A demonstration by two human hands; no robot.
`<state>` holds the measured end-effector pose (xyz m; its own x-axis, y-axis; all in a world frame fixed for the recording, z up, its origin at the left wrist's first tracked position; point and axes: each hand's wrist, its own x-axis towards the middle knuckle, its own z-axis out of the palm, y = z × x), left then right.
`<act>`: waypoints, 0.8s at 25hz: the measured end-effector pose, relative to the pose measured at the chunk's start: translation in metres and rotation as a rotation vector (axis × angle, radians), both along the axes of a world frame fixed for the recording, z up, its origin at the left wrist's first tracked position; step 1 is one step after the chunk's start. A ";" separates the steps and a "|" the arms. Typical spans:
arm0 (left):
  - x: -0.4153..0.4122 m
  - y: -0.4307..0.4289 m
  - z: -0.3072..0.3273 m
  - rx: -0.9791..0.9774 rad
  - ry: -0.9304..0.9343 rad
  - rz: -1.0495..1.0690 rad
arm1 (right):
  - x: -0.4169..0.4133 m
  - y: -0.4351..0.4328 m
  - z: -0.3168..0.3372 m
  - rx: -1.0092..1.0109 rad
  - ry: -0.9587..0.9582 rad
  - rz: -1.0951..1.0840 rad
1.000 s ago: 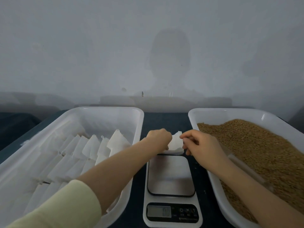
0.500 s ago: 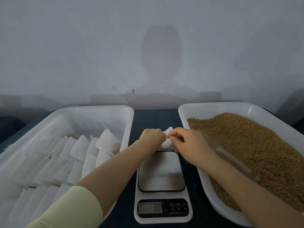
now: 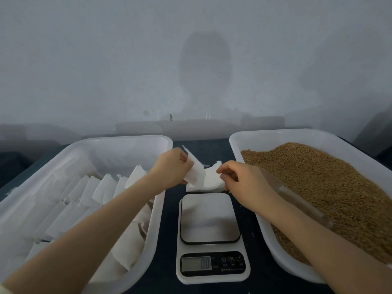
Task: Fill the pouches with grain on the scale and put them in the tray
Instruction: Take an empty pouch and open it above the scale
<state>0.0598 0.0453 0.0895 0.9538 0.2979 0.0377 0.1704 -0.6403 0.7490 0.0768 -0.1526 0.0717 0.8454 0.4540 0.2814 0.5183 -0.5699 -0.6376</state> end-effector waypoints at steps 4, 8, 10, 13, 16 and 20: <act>-0.015 -0.009 0.001 -0.497 0.019 0.084 | -0.005 0.003 0.000 -0.009 -0.022 0.082; -0.021 -0.012 0.001 -0.571 0.021 -0.001 | -0.009 0.008 0.001 0.032 -0.036 0.116; -0.029 -0.011 -0.002 -0.423 0.011 -0.129 | -0.005 0.007 0.002 0.130 0.029 0.002; -0.037 -0.012 0.000 -0.382 0.079 -0.300 | 0.000 0.003 0.004 0.130 0.159 -0.039; -0.038 -0.008 0.004 -0.310 0.085 -0.356 | -0.001 0.000 0.009 0.192 0.209 0.008; -0.037 -0.005 0.004 -0.260 0.030 -0.317 | -0.005 -0.002 0.017 0.272 0.343 0.098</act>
<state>0.0223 0.0401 0.0939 0.9994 -0.0152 -0.0298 0.0196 -0.4546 0.8905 0.0715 -0.1547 0.0890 0.8672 0.4850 0.1125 0.2941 -0.3166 -0.9018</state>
